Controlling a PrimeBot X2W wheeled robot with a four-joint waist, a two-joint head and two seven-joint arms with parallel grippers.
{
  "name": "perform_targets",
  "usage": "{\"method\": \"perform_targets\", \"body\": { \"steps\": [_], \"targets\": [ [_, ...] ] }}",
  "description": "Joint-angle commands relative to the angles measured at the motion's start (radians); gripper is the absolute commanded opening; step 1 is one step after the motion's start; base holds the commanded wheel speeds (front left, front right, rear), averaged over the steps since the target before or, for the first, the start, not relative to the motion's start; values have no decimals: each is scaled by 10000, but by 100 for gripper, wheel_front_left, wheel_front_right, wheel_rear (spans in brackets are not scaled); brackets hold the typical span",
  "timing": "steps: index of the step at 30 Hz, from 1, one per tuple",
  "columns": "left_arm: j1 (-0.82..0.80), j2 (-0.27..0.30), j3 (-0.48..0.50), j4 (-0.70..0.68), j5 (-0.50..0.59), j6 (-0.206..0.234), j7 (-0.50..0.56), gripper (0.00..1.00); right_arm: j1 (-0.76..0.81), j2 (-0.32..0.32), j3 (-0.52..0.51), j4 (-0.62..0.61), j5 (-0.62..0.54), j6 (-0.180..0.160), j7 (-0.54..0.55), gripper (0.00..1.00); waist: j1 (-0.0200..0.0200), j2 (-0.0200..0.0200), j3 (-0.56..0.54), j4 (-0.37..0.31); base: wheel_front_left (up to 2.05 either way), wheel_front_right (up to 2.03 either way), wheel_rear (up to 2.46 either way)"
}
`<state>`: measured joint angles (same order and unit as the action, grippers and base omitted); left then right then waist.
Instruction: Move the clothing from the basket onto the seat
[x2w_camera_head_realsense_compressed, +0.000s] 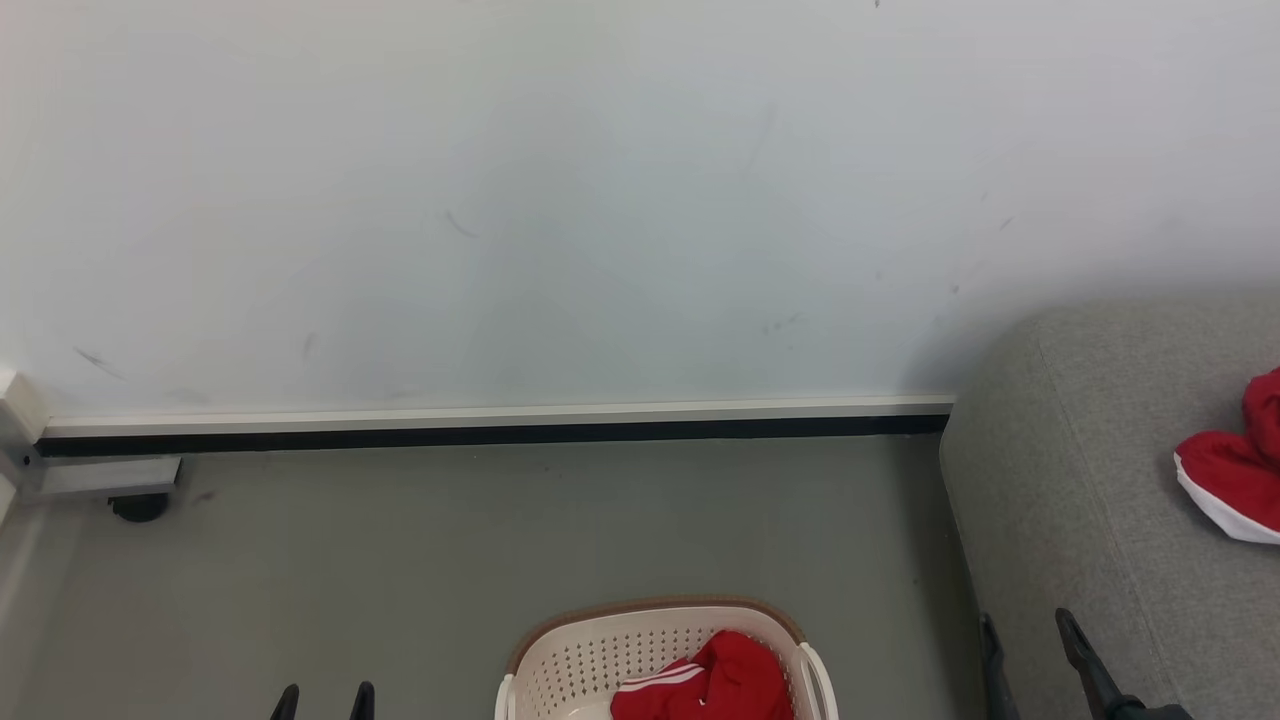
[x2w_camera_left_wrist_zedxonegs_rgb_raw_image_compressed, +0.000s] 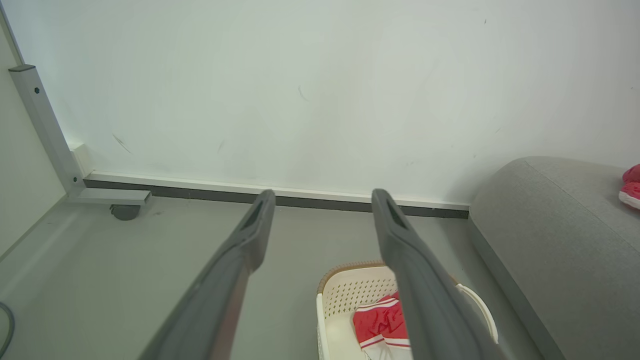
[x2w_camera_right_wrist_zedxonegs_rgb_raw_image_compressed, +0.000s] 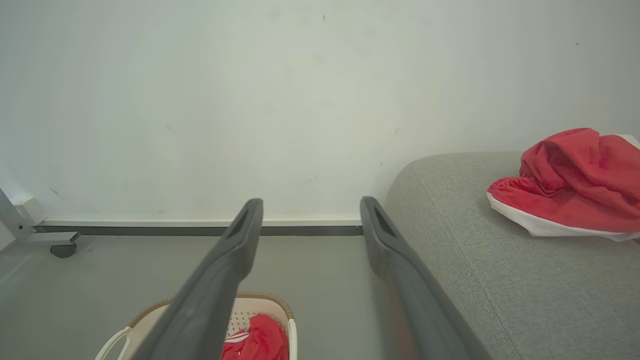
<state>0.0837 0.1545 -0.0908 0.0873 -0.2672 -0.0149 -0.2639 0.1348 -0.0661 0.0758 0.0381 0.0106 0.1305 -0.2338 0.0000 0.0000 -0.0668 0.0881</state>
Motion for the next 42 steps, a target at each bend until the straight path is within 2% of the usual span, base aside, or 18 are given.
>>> {"method": "perform_targets", "body": {
  "steps": [1,7,25,34,42],
  "targets": [
    [200,-26,98,-28,100,-52,-19,100,71,-52,11,-34,66,3,-39,100,0,0,1,3,0,0,0],
    [197,-303,438,39,417,-350,-20,100,-35,-34,-5,-13,74,4,13,100,0,0,39,-58,0,0,0],
    [175,-743,657,382,655,-787,-20,100,-208,-12,145,-24,-82,4,142,100,0,0,116,-368,0,0,0],
    [-464,-872,182,1521,416,-966,-20,100,-444,-168,814,-134,-54,4,273,100,0,0,656,-1412,0,0,0],
    [-2429,-880,-654,3349,513,-1057,68,100,-1070,-197,1250,-422,19,3,186,100,0,0,2436,-2742,0,0,0]
  ]
}}
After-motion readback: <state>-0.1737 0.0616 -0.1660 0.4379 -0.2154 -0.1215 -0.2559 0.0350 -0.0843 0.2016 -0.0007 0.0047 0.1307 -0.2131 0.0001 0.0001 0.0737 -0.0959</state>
